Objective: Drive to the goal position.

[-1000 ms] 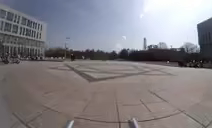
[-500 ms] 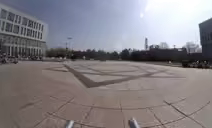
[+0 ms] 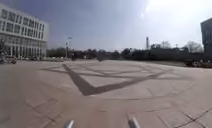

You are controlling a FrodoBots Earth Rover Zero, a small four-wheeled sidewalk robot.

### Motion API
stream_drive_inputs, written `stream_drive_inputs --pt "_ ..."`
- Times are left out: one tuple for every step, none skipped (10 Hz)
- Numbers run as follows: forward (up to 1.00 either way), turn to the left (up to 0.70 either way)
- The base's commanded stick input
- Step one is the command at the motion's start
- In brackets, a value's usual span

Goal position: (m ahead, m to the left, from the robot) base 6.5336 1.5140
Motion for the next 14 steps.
stream_drive_inputs --pt "1.0 0.27" --pt "1.0 0.12" --pt "1.0 0.0" --pt "1.0 0.0" --pt "1.0 0.0" --pt "1.0 0.0" --pt "1.0 -0.13" --pt "1.0 -0.27" --pt "1.0 -0.27" --pt "1.0 -0.27" --pt "1.0 -0.27" --pt "1.0 -0.27" --pt "1.0 -0.27" --pt "1.0 -0.17"
